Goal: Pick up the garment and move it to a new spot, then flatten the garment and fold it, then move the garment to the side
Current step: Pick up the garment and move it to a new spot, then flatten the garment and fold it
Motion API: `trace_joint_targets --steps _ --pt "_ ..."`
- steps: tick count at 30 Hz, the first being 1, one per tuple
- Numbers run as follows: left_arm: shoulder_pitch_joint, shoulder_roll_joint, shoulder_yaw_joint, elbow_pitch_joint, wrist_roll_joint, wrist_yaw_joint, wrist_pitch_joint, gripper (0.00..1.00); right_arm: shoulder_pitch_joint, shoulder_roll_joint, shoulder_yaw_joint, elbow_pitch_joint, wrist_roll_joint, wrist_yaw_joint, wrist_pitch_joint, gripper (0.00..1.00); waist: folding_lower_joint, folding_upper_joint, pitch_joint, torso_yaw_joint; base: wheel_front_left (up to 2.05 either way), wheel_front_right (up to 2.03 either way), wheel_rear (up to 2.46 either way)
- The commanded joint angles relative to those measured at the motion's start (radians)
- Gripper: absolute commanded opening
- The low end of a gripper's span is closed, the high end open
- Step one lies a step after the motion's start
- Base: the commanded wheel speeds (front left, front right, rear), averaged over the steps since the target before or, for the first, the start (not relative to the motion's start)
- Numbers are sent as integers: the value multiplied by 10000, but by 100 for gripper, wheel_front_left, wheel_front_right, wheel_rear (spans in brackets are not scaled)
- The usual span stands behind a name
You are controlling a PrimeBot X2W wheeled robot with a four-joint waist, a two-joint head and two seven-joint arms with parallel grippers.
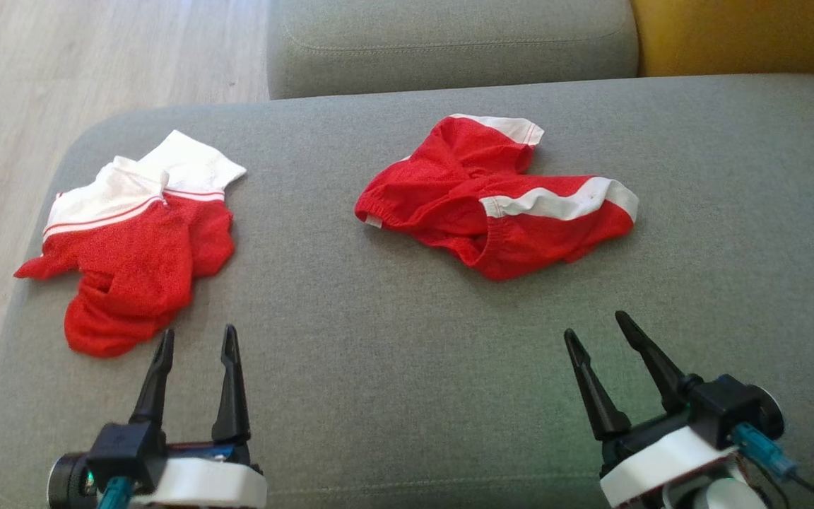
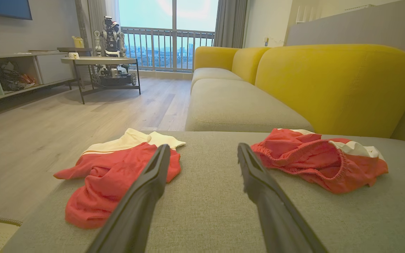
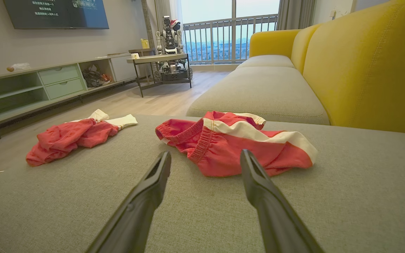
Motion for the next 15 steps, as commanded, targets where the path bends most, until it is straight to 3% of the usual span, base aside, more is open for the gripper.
trace_joint_targets --steps 1,15 --pt "-238 -31 311 -323 102 16 -51 100 -248 3 179 -359 -68 -2 -92 100 1 0 11 13 0 0 0" --pt "-298 -31 436 -315 183 46 -51 100 -308 3 181 -327 -81 -2 -92 100 1 0 20 -3 0 0 0"
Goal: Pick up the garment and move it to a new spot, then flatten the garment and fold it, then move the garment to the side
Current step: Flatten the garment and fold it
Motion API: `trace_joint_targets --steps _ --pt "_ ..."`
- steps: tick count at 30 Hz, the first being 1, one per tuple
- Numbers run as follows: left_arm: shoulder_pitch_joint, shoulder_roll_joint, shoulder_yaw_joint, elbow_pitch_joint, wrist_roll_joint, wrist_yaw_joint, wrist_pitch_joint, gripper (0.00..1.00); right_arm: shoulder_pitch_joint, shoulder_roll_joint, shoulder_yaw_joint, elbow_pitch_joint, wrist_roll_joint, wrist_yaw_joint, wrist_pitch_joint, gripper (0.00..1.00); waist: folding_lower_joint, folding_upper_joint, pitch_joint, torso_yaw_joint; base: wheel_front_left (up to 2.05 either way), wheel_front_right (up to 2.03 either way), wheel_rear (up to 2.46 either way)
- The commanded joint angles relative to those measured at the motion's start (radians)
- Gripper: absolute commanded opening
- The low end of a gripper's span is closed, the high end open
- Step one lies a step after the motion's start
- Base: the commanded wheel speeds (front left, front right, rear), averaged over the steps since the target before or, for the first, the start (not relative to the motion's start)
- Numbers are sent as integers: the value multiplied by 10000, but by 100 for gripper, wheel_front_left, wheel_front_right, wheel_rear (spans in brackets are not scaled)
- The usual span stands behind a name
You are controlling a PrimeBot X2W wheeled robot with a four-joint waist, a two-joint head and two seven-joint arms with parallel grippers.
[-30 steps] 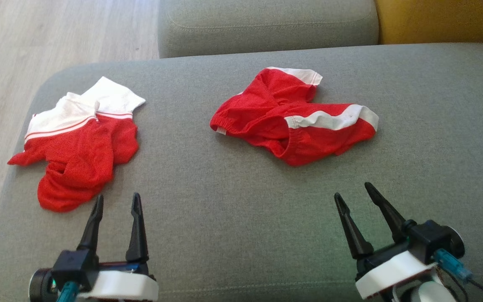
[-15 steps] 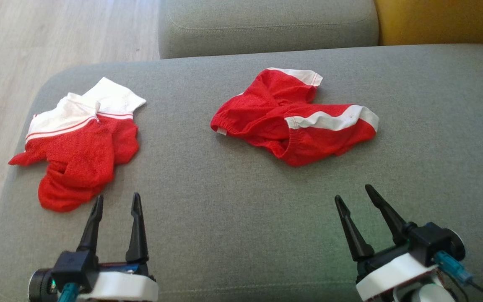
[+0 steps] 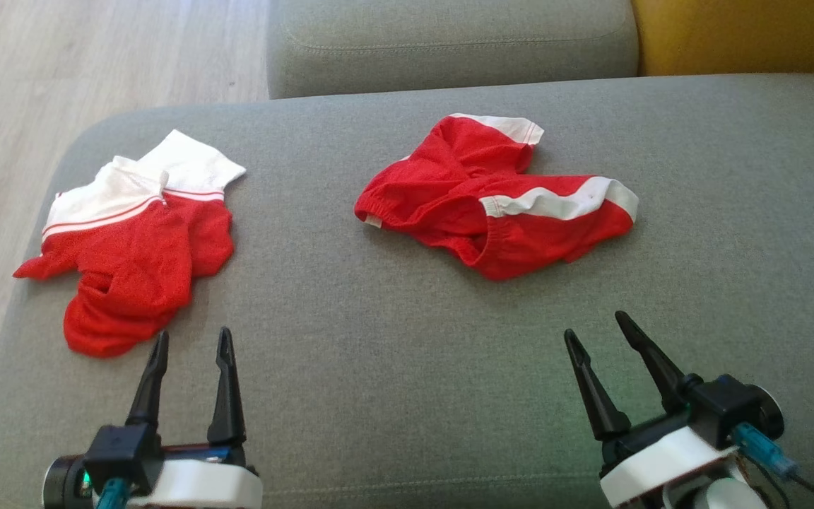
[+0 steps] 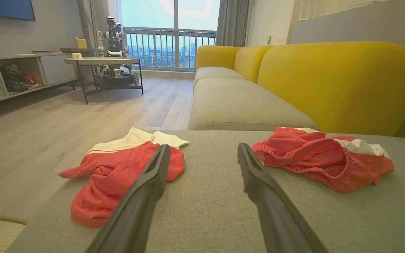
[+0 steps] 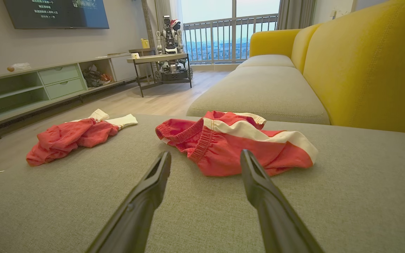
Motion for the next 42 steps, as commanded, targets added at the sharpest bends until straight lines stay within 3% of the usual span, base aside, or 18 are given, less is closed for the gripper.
trace_joint_targets --steps 1,11,15,19,24,31,42 --pt "-378 -31 346 -328 84 47 -51 100 -316 3 195 -326 -84 -2 -92 100 0 0 21 -26 0 0 0" --pt "-1387 -31 -33 235 -810 -516 -51 100 -643 3 326 -442 -151 -2 -92 100 0 0 581 -551 0 0 0" --pt "-2462 -32 -610 1390 -1154 -778 -12 100 -927 3 392 -558 -220 -2 -92 100 0 0 1021 -966 0 0 0" --pt "-4170 -32 -1258 2575 -1451 -1072 829 100 -1312 3 354 -802 -249 -2 -92 100 0 0 1735 -1444 0 0 0" --pt "-5586 -32 -2053 3181 -3540 -1800 1838 100 -1586 3 245 -991 88 -2 -92 100 0 0 2362 -1740 0 0 0" --pt "-7103 -32 -2469 3935 -4584 -1937 2644 100 -1886 3 275 -1310 479 -2 -92 100 0 0 3011 -2051 0 0 0" --pt "-7999 34 -2779 4631 -4524 -1954 2970 100 -2149 3 766 -2048 876 -2 -92 100 0 0 3517 -2595 0 0 0"
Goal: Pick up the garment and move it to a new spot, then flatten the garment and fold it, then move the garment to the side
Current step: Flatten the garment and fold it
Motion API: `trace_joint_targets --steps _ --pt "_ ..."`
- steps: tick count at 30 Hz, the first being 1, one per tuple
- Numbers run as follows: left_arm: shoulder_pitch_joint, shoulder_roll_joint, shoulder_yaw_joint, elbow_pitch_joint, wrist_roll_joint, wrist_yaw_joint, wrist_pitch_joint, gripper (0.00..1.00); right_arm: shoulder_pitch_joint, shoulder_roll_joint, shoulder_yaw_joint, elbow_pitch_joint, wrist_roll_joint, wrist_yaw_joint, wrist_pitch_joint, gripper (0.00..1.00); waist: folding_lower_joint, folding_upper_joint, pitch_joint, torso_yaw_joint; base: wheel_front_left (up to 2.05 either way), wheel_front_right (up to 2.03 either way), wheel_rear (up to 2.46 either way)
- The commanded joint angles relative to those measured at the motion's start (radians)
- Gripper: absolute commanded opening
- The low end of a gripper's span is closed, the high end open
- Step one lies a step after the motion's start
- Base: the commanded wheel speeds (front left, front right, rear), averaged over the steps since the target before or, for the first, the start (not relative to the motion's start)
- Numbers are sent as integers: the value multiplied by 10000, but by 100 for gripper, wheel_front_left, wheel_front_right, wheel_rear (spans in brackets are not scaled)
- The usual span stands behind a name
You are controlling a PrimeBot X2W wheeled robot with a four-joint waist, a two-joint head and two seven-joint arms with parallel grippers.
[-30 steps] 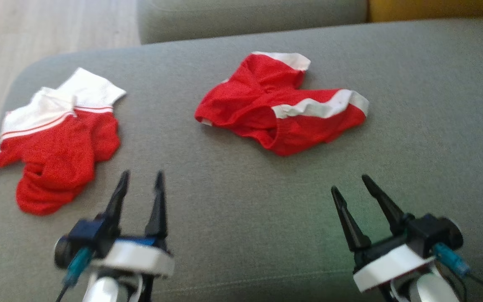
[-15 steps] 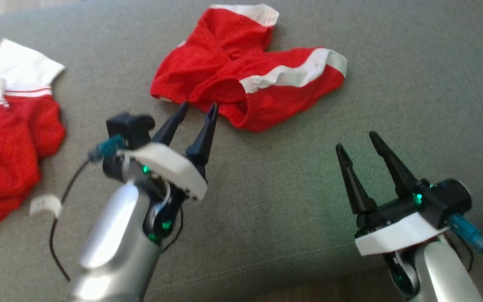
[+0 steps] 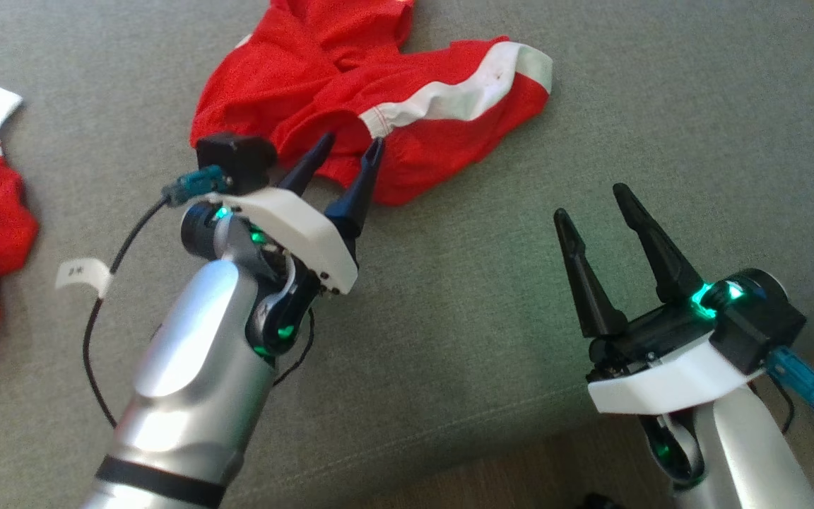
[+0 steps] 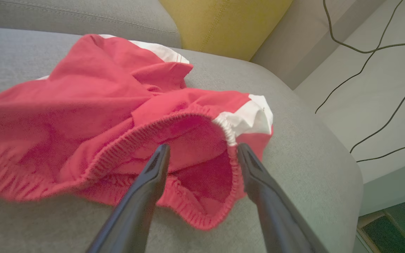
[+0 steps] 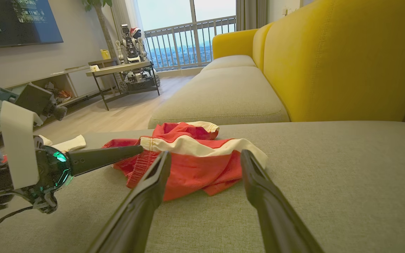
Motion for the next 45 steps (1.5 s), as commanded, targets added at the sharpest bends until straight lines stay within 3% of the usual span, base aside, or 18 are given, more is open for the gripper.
trace_joint_targets --steps 1,11,12,14,16,22,27,36,45 --pt "-592 117 214 -275 55 -13 -23 100 -274 3 261 -406 58 -2 -92 100 -1 0 135 -107 0 0 0" --pt "-895 250 115 -255 126 -36 -61 100 -310 3 305 -285 47 -2 -92 100 -1 0 375 -155 0 0 0" --pt "-887 255 78 -263 113 -57 -57 93 -311 3 296 -281 54 -2 -92 100 -1 0 382 -141 0 0 0" --pt "-878 263 -3 -288 71 -111 -62 39 -313 3 294 -252 49 -2 -92 100 -1 0 382 -104 0 0 0" --pt "-878 263 -63 -330 11 -162 -126 0 -338 3 315 -232 18 -2 -92 100 -1 0 369 -53 0 0 0" --pt "-613 320 -67 -629 -194 -252 -668 0 -351 3 330 -175 -144 -2 -92 100 -1 0 114 237 0 0 0" --pt "342 782 163 -1252 -333 -225 -1141 0 -237 3 340 12 -107 -2 -92 100 -1 0 -231 646 0 0 0" --pt "2126 1823 725 -2361 -500 222 -1333 0 -210 3 553 1038 713 -2 -92 100 -1 0 -588 1539 0 0 0" --pt "2951 2250 974 -2829 -469 660 -1412 0 -813 3 236 2285 1644 -2 -92 100 -1 0 -560 2175 0 0 0"
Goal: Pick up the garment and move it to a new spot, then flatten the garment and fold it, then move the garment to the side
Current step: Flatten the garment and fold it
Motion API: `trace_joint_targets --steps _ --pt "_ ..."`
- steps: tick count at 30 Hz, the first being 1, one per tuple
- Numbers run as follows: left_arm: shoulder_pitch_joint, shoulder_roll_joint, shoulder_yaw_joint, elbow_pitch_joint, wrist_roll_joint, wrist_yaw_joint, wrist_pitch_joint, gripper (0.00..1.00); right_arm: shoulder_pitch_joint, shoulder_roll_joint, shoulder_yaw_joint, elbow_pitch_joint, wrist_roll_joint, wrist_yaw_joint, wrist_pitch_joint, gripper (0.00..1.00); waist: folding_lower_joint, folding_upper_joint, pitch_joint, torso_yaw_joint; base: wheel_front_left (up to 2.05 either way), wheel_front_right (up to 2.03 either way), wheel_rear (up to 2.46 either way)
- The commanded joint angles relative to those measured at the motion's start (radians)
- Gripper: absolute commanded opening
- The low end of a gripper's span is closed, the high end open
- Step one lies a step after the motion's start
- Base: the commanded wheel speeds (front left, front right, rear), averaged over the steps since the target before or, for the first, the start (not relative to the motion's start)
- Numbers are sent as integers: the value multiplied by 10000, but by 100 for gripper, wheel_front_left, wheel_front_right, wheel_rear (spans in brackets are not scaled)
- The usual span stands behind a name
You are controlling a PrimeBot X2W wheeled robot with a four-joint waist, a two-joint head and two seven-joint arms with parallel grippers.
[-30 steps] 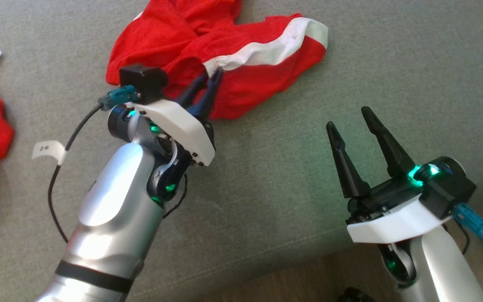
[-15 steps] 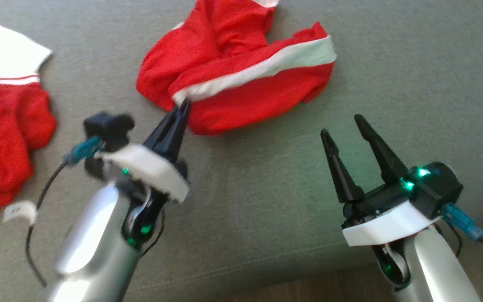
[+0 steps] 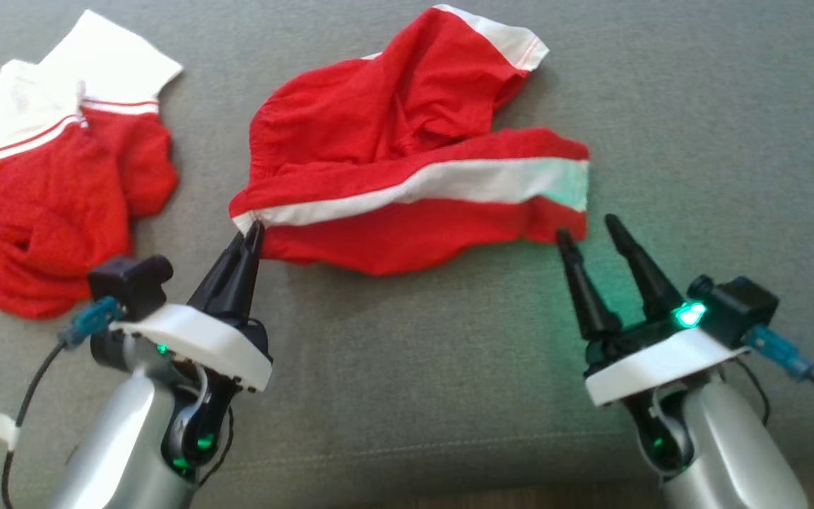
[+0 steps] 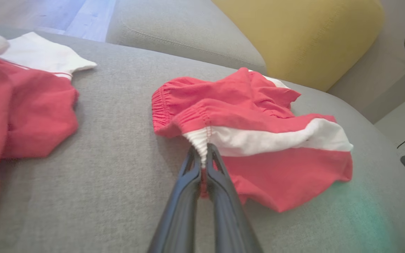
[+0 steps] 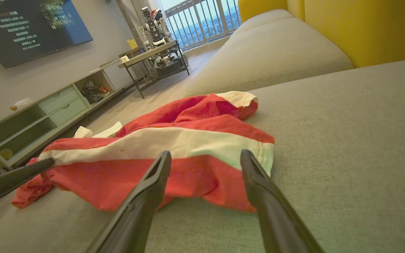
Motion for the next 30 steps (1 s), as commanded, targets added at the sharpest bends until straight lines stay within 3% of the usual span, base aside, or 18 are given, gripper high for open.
trace_joint_targets --steps 1,10,15,22,23,24,25,27,30 --pt "-76 283 468 -412 9 104 -139 0 -399 11 -19 90 323 -2 -92 100 1 0 15 165 0 0 0" --pt "140 411 632 -455 22 366 -291 0 -1189 11 -370 1874 1347 -2 -92 100 1 0 152 314 0 0 0" --pt "125 428 602 -470 42 428 -290 0 -1623 11 99 3040 2022 -2 -92 100 1 0 210 371 0 0 0" --pt "115 410 551 -444 34 474 -323 0 -2043 11 426 3632 2698 -2 -92 100 1 0 274 377 0 0 0" --pt "96 403 510 -411 30 464 -301 0 -2114 11 514 3788 2880 -2 -92 74 1 0 262 398 0 0 0" --pt "88 402 496 -394 23 459 -290 0 -2143 11 561 3858 2974 -2 -92 55 1 0 249 403 0 0 0" --pt "78 402 480 -378 15 447 -281 0 -2167 11 608 3922 3055 -2 -92 44 1 0 233 408 0 0 0" --pt "59 396 450 -351 -11 417 -265 0 -2199 11 686 4061 3201 -2 -92 35 1 0 200 416 0 0 0" --pt "33 366 417 -335 -48 394 -271 0 -2246 11 863 4267 3552 -2 -92 11 1 0 153 418 0 0 0"
